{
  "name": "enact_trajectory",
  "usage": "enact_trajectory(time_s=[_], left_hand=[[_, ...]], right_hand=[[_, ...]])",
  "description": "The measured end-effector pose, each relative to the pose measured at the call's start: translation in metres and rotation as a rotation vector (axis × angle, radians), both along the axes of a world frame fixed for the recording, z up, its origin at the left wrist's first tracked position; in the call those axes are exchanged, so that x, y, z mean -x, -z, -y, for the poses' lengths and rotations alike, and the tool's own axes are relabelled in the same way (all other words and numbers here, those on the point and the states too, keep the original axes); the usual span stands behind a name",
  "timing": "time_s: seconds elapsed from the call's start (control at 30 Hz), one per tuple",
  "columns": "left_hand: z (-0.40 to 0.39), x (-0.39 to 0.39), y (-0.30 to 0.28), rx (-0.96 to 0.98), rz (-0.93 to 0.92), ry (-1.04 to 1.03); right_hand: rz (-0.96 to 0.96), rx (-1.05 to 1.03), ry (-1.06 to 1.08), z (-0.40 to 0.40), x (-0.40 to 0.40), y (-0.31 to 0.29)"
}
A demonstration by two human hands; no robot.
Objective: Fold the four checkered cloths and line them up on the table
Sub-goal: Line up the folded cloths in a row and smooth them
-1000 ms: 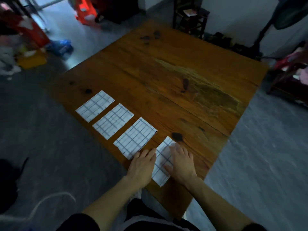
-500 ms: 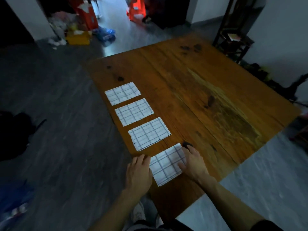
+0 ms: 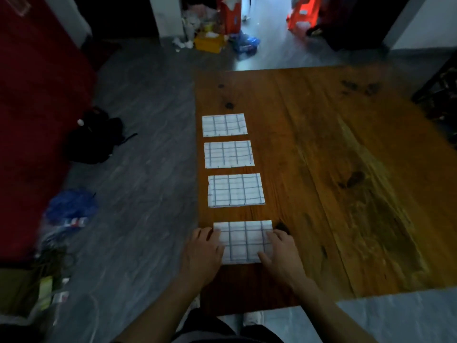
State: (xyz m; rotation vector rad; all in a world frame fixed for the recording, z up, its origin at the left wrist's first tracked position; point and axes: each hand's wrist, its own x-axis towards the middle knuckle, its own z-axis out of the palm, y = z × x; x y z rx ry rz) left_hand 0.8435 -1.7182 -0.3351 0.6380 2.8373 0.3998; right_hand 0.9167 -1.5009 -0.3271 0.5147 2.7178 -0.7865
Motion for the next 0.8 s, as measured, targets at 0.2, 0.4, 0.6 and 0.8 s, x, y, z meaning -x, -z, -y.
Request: enact_trajectory(time_s=[0.2,0.4,0.6,0.8], left_hand=[[-0.005,-0.030,-0.004,0.124,0.074,-0.027],[0.001,-0.032,-0.003,0.096,0.086,-0.074],[0.002,-0.031,-0.002,0.087,0.106,-0.084],[-0.005,-0.029,0.001,0.106,0.081,-0.017]], right_hand=[[-0.016,-0.002,-0.070,-0.005,-0.006,0.001],[-0.007,-0.024,-0.084,-0.003,0.001,0.003],[-0.018,-0.059,-0.111,-0.001,0.001,0.008],[-0.013,-0.076,-0.098,-0.009,0.001,0.008]])
